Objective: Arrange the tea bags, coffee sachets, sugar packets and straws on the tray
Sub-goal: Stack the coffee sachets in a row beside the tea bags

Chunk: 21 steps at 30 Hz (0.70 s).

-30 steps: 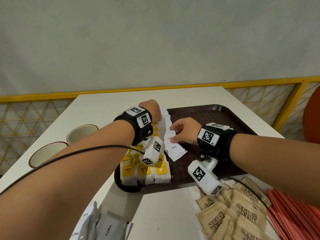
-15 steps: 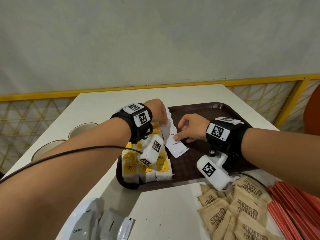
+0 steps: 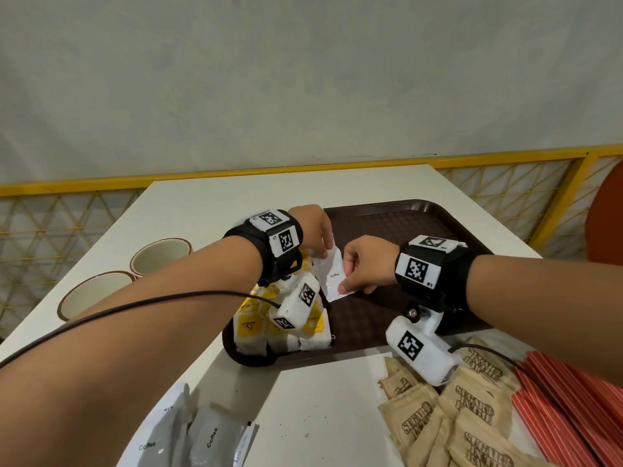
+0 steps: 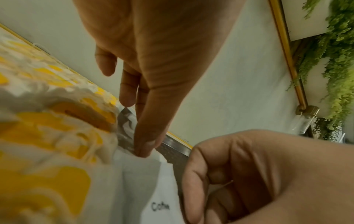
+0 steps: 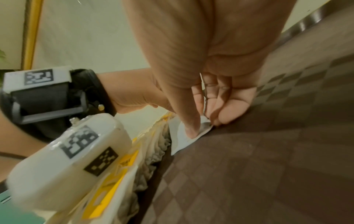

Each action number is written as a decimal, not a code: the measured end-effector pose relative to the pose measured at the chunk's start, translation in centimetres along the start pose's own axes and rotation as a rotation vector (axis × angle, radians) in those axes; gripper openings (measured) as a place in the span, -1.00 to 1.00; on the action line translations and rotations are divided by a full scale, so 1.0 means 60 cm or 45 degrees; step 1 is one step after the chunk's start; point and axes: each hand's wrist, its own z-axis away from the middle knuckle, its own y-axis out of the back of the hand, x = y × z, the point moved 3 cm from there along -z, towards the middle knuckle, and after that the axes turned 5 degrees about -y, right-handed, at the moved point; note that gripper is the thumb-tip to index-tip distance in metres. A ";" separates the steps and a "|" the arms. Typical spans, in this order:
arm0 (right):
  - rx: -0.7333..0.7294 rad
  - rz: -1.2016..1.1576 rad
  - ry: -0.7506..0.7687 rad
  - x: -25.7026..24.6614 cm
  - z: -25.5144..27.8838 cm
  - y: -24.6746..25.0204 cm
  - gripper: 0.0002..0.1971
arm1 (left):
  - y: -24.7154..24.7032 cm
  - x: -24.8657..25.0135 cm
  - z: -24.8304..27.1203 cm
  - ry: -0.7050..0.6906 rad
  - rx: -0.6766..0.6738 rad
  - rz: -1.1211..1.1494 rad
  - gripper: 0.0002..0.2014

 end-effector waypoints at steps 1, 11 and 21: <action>-0.002 -0.001 -0.005 -0.001 -0.002 0.001 -0.79 | 0.001 0.001 0.000 -0.002 0.001 0.004 -0.83; 0.091 -0.056 -0.023 -0.012 -0.002 0.006 -0.74 | 0.024 -0.018 0.012 0.082 0.148 0.166 -0.89; 0.207 -0.298 -0.078 -0.011 0.002 0.014 -0.77 | 0.051 -0.047 0.041 0.218 0.381 0.363 -0.81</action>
